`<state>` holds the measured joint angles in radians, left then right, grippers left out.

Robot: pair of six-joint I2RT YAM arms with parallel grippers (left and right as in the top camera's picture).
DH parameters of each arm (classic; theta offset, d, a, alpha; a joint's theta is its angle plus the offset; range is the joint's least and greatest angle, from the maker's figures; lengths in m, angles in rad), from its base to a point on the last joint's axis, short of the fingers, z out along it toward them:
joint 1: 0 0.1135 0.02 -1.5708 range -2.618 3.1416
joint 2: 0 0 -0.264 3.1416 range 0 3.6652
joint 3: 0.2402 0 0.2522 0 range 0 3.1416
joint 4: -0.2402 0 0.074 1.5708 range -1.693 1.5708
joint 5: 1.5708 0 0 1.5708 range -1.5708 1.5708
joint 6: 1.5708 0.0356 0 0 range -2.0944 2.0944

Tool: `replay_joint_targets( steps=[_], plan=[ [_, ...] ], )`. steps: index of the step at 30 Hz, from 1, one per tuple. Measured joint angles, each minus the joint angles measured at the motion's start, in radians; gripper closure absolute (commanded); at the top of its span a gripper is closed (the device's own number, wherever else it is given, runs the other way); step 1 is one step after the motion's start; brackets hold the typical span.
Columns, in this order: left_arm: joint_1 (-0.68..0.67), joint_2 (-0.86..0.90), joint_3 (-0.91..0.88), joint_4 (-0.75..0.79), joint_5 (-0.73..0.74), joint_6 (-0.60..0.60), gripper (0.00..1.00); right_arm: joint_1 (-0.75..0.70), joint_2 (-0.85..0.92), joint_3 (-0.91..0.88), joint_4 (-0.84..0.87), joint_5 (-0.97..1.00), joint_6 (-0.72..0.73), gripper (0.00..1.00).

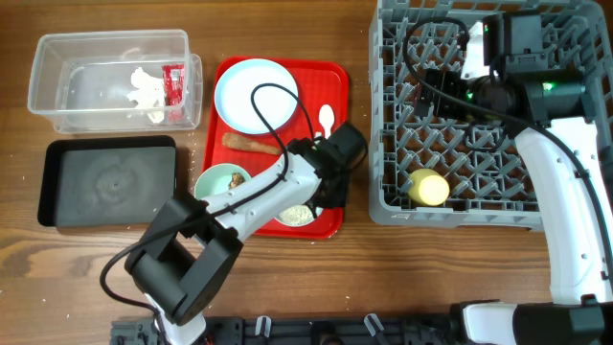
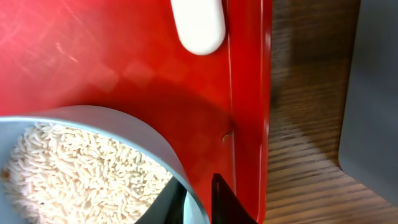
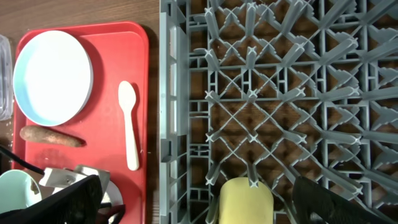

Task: Sort waste into correct bins and load items into the dishwasher rack
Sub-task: 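Grasp the blue bowl of rice with the left gripper, then carry the rice bowl left over the black tray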

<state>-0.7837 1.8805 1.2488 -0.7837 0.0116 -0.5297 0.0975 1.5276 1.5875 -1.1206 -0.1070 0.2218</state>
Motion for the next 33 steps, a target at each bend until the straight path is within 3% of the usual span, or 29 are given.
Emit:
replay_joint_targets(
  steps=[2,10,15,20,24,33],
  plan=[
    [-0.001,0.005,0.0,0.0,0.0,-0.001,0.96,0.0,0.0,0.0,0.0,0.0,0.0,0.0],
    [-0.005,0.004,0.002,-0.005,-0.034,-0.003,0.96,0.0,0.0,0.0,0.0,0.004,0.0,0.0],
    [0.003,0.003,0.064,-0.106,-0.043,-0.002,0.96,0.0,0.0,0.0,0.0,0.004,0.0,0.0],
    [0.05,-0.034,0.143,-0.151,0.026,0.025,0.96,0.0,0.0,0.0,0.005,0.004,0.0,0.0],
    [0.143,-0.112,0.164,-0.152,0.122,0.044,0.96,0.0,0.0,0.0,0.01,0.004,0.0,0.0],
    [0.492,-0.198,0.172,-0.213,0.333,0.136,0.96,0.0,0.0,0.0,0.058,0.004,0.0,0.0]
  ],
)
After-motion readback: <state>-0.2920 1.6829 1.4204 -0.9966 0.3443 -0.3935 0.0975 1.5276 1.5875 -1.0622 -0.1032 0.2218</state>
